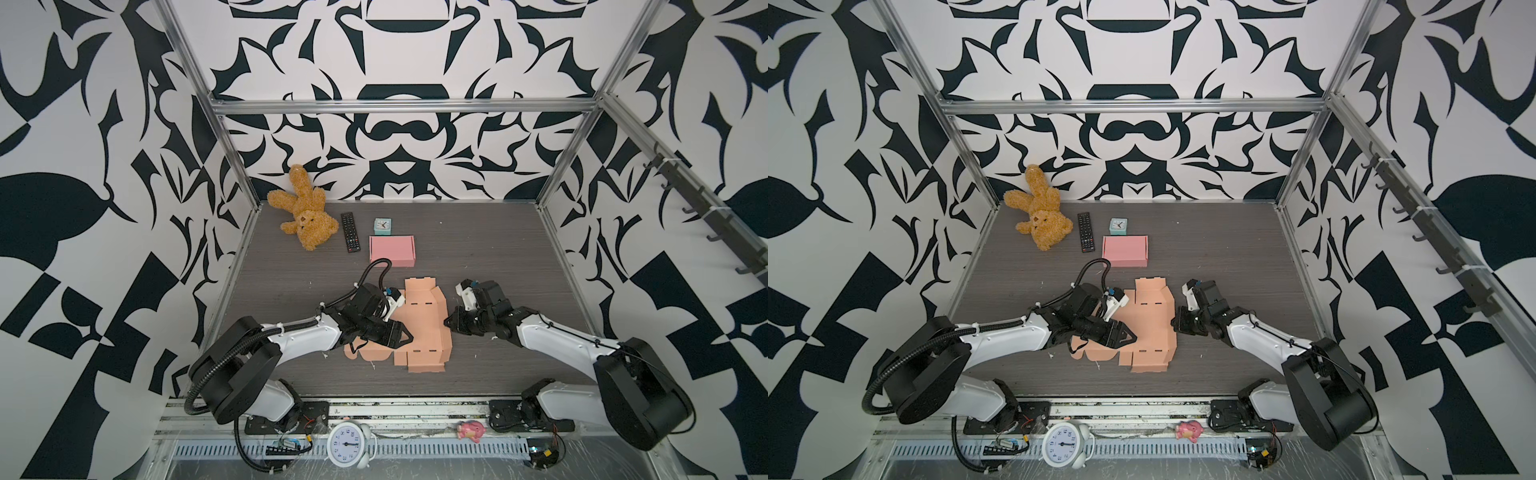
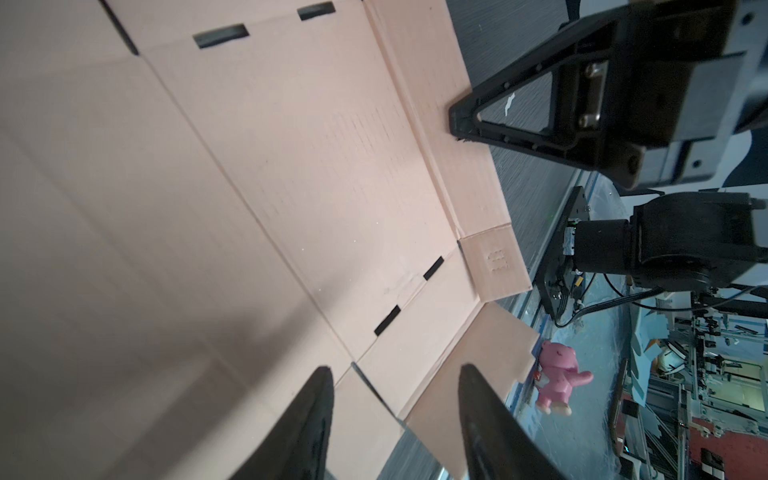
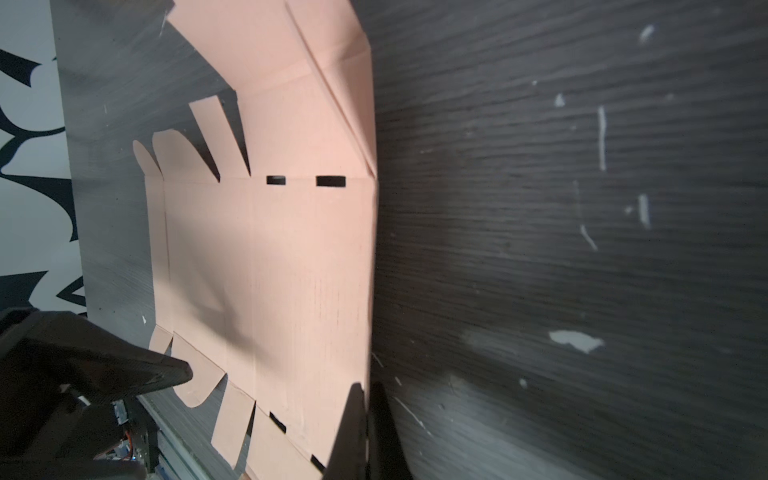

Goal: Fold the paper box

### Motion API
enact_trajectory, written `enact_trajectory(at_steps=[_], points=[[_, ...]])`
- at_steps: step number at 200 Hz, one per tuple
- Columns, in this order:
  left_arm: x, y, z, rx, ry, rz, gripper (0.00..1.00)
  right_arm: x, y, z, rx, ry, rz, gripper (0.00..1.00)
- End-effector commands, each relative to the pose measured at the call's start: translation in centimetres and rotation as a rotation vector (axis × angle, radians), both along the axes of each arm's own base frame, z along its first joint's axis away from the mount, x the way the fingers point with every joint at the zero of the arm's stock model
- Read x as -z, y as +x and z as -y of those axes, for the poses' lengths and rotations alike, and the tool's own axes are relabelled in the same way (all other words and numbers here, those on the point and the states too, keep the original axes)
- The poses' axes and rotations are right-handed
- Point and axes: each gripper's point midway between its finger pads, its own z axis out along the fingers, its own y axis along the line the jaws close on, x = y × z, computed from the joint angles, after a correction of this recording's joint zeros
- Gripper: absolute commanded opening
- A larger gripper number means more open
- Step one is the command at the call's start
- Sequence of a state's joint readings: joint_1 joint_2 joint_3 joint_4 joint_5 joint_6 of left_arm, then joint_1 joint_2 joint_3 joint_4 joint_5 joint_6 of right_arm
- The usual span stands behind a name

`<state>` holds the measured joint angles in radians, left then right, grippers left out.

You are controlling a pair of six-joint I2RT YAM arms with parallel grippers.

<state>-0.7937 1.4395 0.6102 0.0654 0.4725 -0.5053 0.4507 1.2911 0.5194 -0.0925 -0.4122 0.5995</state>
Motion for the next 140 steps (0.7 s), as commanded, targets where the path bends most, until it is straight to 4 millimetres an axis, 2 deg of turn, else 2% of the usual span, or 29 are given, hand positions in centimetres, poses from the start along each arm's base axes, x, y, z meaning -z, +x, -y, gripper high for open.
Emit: enact_trajectory(at_steps=[1, 47, 92, 140], points=[[-0.8, 0.8, -0.6, -0.035, 0.0, 0.009, 0.51, -0.6, 0.3, -0.3, -0.082, -0.018, 0.012, 0.0], [-0.2, 1.6, -1.7, -0.082, -0.008, -0.011, 0.51, 0.2, 1.4, -0.1, -0.083, -0.013, -0.01, 0.0], [0.2, 1.9, -2.1, -0.105, -0.014, -0.024, 0.51, 0.9, 1.6, 0.0, -0.08, -0.005, -0.028, 0.01], [0.0, 2.1, -1.9, -0.111, -0.03, -0.025, 0.51, 0.9, 1.4, 0.4, -0.034, 0.004, -0.019, 0.26]])
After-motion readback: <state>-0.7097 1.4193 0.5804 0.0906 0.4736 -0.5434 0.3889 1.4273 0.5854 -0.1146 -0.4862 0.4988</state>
